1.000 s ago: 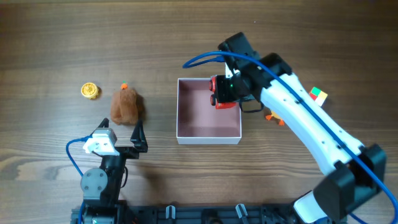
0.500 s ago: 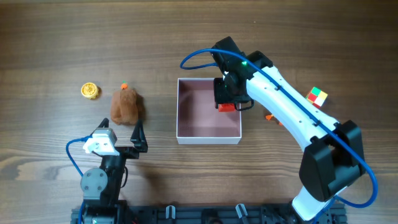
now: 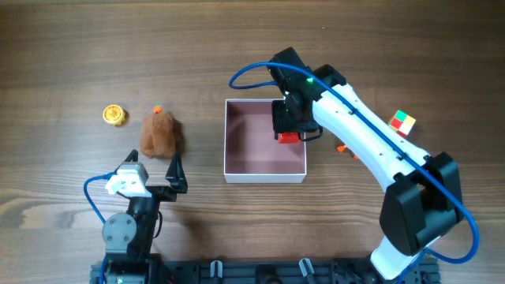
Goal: Pack container
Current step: 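Release the truck in the box and move right gripper to cube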
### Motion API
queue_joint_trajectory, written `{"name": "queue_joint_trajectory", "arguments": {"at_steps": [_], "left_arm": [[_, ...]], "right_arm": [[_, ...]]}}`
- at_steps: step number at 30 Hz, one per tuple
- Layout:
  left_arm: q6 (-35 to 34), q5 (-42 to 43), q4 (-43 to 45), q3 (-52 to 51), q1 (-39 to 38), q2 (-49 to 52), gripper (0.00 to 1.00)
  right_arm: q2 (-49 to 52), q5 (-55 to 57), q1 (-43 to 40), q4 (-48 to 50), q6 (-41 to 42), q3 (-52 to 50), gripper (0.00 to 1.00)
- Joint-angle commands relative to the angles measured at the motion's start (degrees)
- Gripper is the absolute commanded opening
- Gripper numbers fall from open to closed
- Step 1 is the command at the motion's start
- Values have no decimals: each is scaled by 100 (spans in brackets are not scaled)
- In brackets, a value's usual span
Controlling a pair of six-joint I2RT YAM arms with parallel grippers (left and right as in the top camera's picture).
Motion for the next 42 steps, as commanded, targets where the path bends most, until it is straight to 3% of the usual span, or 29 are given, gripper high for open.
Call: {"name": "queue_joint_trajectory", "arguments": {"at_steps": [1, 13, 20, 23, 26, 27, 31, 35, 42], "left_arm": [[48, 105, 4, -48, 39, -24, 100], [48, 105, 4, -48, 37, -24, 100], [48, 105, 4, -48, 39, -24, 100], [48, 105, 4, -48, 39, -24, 100], [48, 105, 4, -48, 39, -24, 100], [48, 105, 4, -48, 39, -24, 100], [48, 105, 4, -48, 39, -24, 100], [48, 105, 4, -48, 37, -24, 100], [48, 105, 4, -48, 37, -24, 100]], "right_arm": [[50, 81, 17, 20, 96, 13, 48], [46, 76, 7, 153, 81, 74, 53], [-7, 105, -24, 31, -302, 686, 59], [-92, 568, -175, -444, -535, 1327, 69], [-264, 1292, -527, -1132, -540, 1926, 98], [-389, 1604, -754, -1421, -538, 2094, 100], [-817, 1910, -1613, -1937, -527, 2140, 100], [-916, 837, -2581, -2039, -520, 2090, 100], [-588, 455, -3215, -1154, -1137, 1228, 99]]}}
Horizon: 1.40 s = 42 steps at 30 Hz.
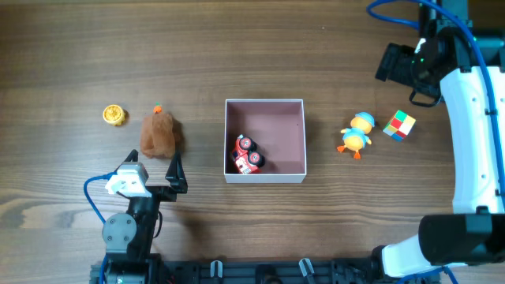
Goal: Pack container
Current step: 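Release the truck in the box and move right gripper to cube, then lower the right gripper onto the Rubik's cube and grasp it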
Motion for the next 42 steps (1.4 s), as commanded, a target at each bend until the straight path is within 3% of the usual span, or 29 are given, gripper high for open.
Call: {"name": "queue_joint_trajectory", "arguments": {"at_steps": [1, 9, 14, 21, 28, 42], "left_arm": [[48, 105, 4, -48, 39, -24, 100], [48, 105, 4, -48, 39, -24, 100], [48, 105, 4, -48, 39, -24, 100], [48, 105, 4, -48, 39, -24, 100], [48, 105, 4, -48, 39, -24, 100], [48, 105, 4, -48, 39, -24, 100]], "right_arm": [[352, -586, -55, 321, -426, -555, 100], [938, -564, -57, 560, -107, -730, 100], [1005, -22, -439, 531, 984, -732, 100], [1029, -120, -942, 688, 605, -986, 100], [1043, -258, -1414, 1622, 1012, -2052, 100], [1049, -861, -1464, 2500, 1106, -2715, 100]]}}
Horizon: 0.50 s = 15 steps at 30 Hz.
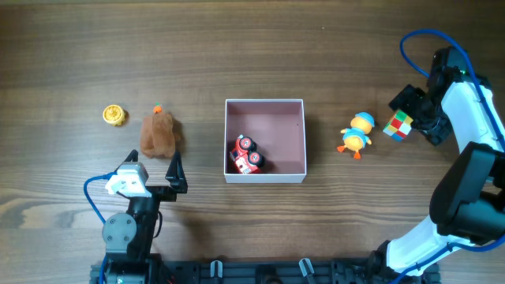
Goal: Pack container
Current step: 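Lower the right gripper onto the Rubik's cube and grasp it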
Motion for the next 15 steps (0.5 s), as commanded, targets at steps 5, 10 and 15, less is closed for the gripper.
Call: {"name": "queue_joint_trajectory", "arguments": {"at_steps": [5, 10, 15], "left_arm": [[48, 105, 4, -48, 37, -24, 100], [48, 105, 4, -48, 39, -24, 100], [48, 105, 4, -48, 39, -24, 100]], "right_arm": [[195, -387, 20, 105, 59, -48, 100], [409, -367, 20, 98, 46, -48, 100], [573, -341, 24, 96, 42, -48, 100]]}}
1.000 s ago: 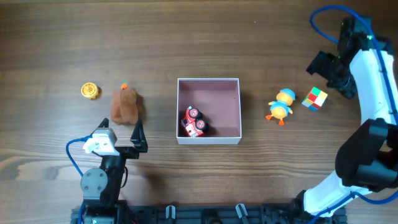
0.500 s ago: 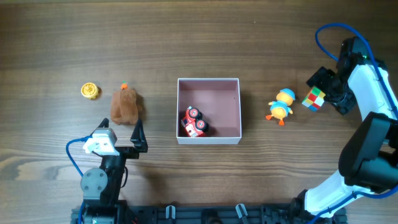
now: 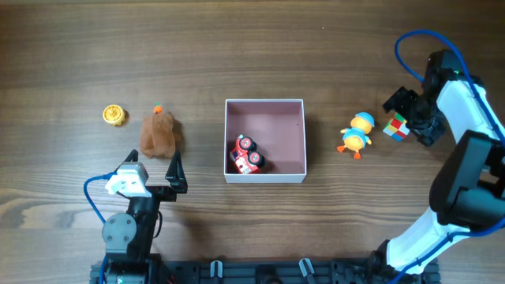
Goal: Pack container
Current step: 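Lower the right gripper onto the Rubik's cube and grasp it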
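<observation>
An open white box (image 3: 226, 142) with a pink floor stands mid-table, and a red toy car (image 3: 247, 155) lies in its near-left part. To the right of the box are a yellow-and-blue duck (image 3: 357, 134) and a multicoloured cube (image 3: 398, 127). My right gripper (image 3: 405, 115) is at the cube's far-right side, its fingers spread and close against it; I cannot see contact. To the left lie a brown plush toy (image 3: 160, 134) and a small yellow toy (image 3: 114, 115). Near the front edge my left gripper (image 3: 173, 178) rests open, just in front of the plush.
The right arm's white links (image 3: 473, 118) run down the table's right side to its base at the front right. A blue cable (image 3: 414, 43) loops above the right wrist. The left arm's base (image 3: 126, 233) sits at the front left.
My right gripper has shifted slightly left and down, closer onto the multicoloured cube. The cube, the duck, the car and the left arm have not moved.
My right gripper was over the box's right side with the red car in it. Then the car lay in the box and the gripper was up at the far right. Then it had come down beside the cube, where it now sits closer.
</observation>
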### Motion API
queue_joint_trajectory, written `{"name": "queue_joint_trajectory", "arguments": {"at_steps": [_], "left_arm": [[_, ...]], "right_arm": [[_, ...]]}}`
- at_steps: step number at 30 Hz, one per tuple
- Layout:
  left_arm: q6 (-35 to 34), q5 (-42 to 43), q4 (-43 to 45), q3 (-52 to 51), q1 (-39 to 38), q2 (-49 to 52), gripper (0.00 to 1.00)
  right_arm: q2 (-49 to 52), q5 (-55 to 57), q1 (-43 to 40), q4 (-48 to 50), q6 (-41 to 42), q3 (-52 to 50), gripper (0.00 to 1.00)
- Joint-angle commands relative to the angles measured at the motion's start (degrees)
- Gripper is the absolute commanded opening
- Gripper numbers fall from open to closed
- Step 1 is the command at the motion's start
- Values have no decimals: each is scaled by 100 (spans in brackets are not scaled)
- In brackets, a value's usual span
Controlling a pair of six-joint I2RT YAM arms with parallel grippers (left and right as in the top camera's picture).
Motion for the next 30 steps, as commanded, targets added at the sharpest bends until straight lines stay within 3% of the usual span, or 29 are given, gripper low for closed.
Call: {"name": "queue_joint_trajectory", "arguments": {"at_steps": [1, 5, 9, 10, 16, 23, 30], "left_arm": [[48, 105, 4, -48, 39, -24, 100], [48, 105, 4, -48, 39, -24, 100], [48, 105, 4, -48, 39, -24, 100], [48, 105, 4, -48, 39, -24, 100], [48, 105, 4, -48, 39, -24, 100], [48, 105, 4, -48, 39, -24, 100], [48, 105, 4, -48, 37, -24, 100]], "right_arm": [[144, -24, 22, -11, 42, -48, 100], [144, -26, 22, 2, 39, -48, 99], [144, -24, 22, 20, -35, -48, 88], [144, -24, 22, 15, -109, -48, 80], [144, -24, 22, 57, -111, -48, 53], [138, -31, 22, -94, -116, 83, 52], [22, -52, 188, -1217, -562, 1027, 54]]}}
